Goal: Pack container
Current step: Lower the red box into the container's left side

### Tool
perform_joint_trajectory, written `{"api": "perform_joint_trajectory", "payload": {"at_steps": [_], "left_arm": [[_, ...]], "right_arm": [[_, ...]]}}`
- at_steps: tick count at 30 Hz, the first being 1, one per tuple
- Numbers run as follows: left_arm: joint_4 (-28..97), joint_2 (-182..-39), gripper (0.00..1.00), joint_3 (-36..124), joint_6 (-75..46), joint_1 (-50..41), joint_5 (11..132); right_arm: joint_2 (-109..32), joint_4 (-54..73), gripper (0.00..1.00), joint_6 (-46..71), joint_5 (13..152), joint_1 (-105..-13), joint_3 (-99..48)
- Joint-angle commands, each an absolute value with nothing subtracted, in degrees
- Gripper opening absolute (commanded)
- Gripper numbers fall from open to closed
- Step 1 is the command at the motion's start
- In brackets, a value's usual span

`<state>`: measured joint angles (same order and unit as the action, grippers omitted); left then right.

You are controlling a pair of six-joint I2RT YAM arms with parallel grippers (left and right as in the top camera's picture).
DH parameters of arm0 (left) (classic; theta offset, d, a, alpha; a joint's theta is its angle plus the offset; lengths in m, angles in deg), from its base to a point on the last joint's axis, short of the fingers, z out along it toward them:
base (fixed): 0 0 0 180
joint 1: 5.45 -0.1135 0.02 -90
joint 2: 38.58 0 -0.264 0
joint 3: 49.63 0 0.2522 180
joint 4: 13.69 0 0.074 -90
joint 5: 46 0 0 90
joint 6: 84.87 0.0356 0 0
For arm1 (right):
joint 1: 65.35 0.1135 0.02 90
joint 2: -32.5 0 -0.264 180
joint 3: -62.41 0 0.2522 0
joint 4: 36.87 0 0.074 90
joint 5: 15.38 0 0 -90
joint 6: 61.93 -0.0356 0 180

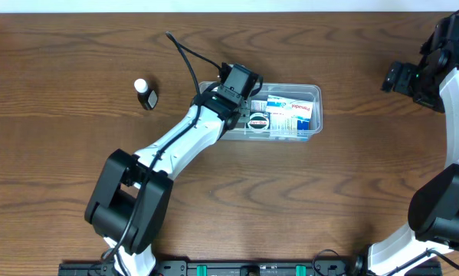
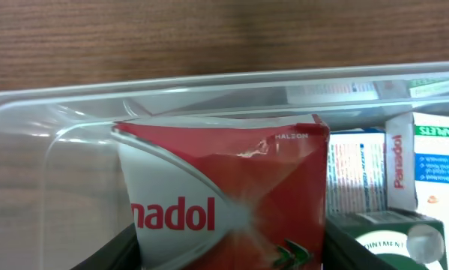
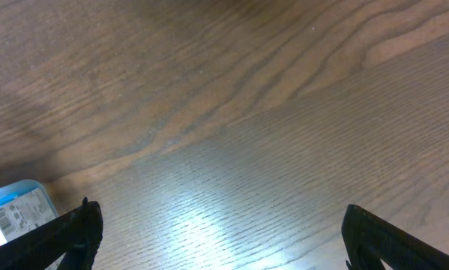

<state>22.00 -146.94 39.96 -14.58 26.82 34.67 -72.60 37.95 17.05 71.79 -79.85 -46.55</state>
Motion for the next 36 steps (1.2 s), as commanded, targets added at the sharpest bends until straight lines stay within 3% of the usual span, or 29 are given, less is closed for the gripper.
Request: {"api": "perform_joint_trajectory", "payload": {"at_steps": [1, 29, 30, 32, 36], "left_arm": [[21.6, -148.4, 0.55, 41.4, -15.1, 26.6, 34.1], [23.1, -148.8, 0.56, 41.3, -15.1, 27.9, 34.1], [23.1, -148.8, 0.56, 41.3, -15.1, 27.9, 34.1], [23.1, -148.8, 0.67, 41.3, -15.1, 27.9, 34.1], [23.1, -148.8, 0.7, 41.3, -15.1, 27.9, 34.3]], "right_arm": [[-72.0, 38.0, 0.99, 17.9, 71.4, -80.1, -47.2], [-72.0, 38.0, 0.99, 17.9, 71.4, -80.0, -47.2], [-72.0, 38.0, 0.99, 17.9, 71.4, -80.0, -47.2], [-72.0, 38.0, 0.99, 17.9, 71.4, -80.0, -47.2], [-72.0, 38.0, 0.99, 17.9, 71.4, -80.0, -47.2]]}}
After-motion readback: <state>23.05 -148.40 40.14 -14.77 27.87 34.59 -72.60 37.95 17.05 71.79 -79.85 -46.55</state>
